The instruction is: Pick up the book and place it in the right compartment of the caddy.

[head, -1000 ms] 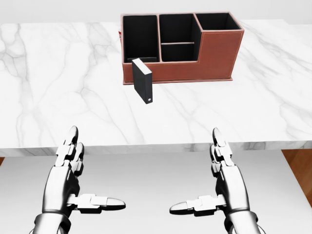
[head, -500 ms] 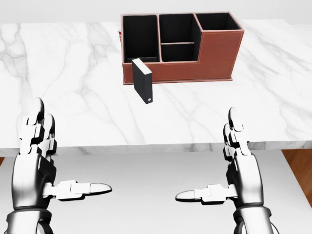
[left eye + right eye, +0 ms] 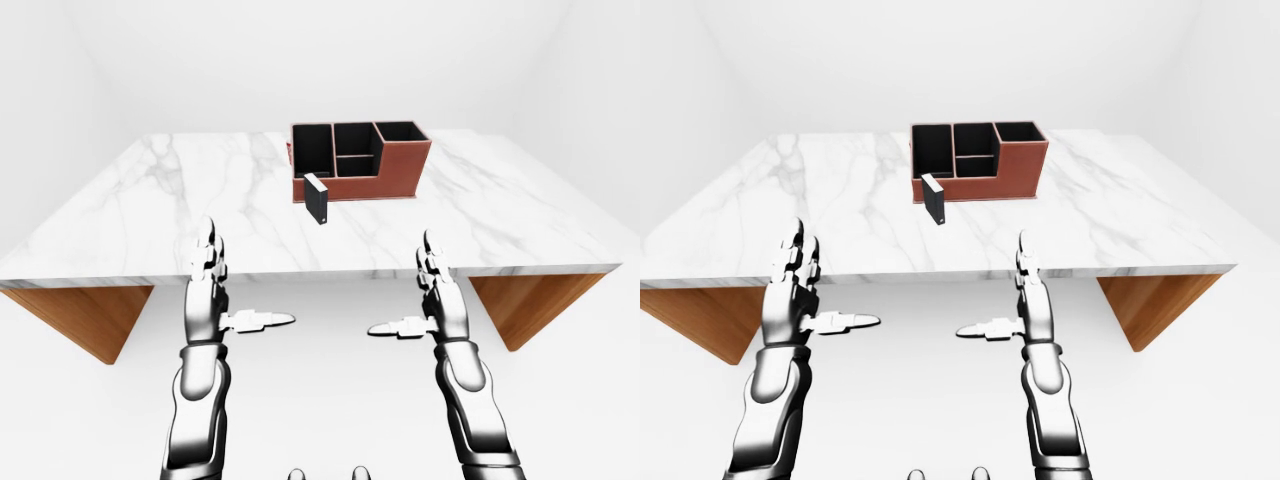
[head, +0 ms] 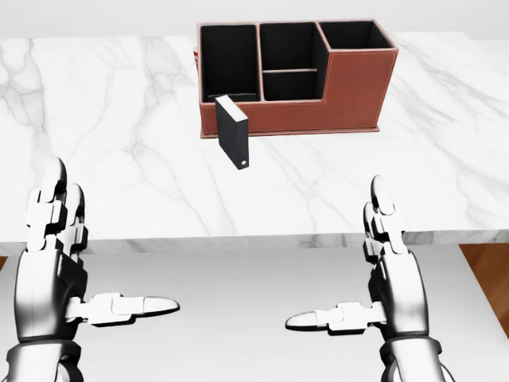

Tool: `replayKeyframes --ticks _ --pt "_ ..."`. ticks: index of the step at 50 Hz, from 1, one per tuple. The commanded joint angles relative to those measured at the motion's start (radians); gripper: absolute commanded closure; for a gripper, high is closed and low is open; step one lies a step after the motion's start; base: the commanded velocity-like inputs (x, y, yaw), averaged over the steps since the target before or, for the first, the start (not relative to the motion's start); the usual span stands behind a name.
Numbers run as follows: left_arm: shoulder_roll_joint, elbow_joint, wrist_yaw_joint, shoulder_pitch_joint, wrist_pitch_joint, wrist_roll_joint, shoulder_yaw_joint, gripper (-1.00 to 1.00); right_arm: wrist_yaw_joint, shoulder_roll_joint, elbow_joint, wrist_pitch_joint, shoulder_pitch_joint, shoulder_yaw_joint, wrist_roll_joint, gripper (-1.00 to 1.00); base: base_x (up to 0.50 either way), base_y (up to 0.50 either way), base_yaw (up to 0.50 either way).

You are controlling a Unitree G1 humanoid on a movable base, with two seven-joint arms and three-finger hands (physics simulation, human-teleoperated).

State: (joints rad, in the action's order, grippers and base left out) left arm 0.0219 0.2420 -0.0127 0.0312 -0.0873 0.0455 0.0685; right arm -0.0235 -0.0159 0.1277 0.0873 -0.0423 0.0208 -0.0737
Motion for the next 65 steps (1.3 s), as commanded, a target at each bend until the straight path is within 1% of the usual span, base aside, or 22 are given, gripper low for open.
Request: replayKeyframes --ticks 1,7,34,49,55,56,59,65 --pt "0.0 -0.011 0.003 0.0 0.0 0.002 -0.003 -1.0 -0.004 0.0 -0.005 0.0 -0.003 -0.003 -0.004 -1.0 0.0 0.0 0.0" --pt "0.0 -0.014 0.005 0.0 0.0 0.003 -0.005 -1.0 -0.004 0.001 -0.001 0.0 -0.006 -0.006 -0.008 -1.0 0.03 0.0 0.0" --pt "-0.001 -0.006 0.007 0.002 0.0 0.006 -0.007 -1.0 -0.009 0.002 -0.016 0.0 -0.007 -0.008 -0.008 -1.0 0.2 0.0 0.0" --pt "-0.001 -0.018 0.008 -0.002 0.0 0.006 -0.008 -1.0 -0.008 0.001 -0.012 0.0 -0.009 -0.011 -0.015 -1.0 0.18 -0.08 0.0" --pt "0.0 -0.021 0.008 -0.002 0.0 0.006 -0.008 -1.0 -0.008 0.002 -0.02 0.0 -0.009 -0.013 -0.017 -1.0 0.16 -0.05 0.0" --pt "0.0 -0.02 0.008 -0.002 0.0 0.006 -0.008 -1.0 -0.004 0.002 -0.062 0.0 -0.007 -0.011 -0.018 -1.0 0.17 -0.04 0.0" --pt "0.0 -0.021 0.009 -0.001 0.0 0.005 -0.007 -1.0 -0.007 0.002 -0.024 0.0 -0.007 -0.011 -0.016 -1.0 0.17 -0.04 0.0" --pt "0.0 -0.021 0.009 0.0 0.0 0.004 -0.007 -1.0 -0.009 0.002 -0.019 0.0 -0.009 -0.012 -0.017 -1.0 0.17 -0.04 0.0"
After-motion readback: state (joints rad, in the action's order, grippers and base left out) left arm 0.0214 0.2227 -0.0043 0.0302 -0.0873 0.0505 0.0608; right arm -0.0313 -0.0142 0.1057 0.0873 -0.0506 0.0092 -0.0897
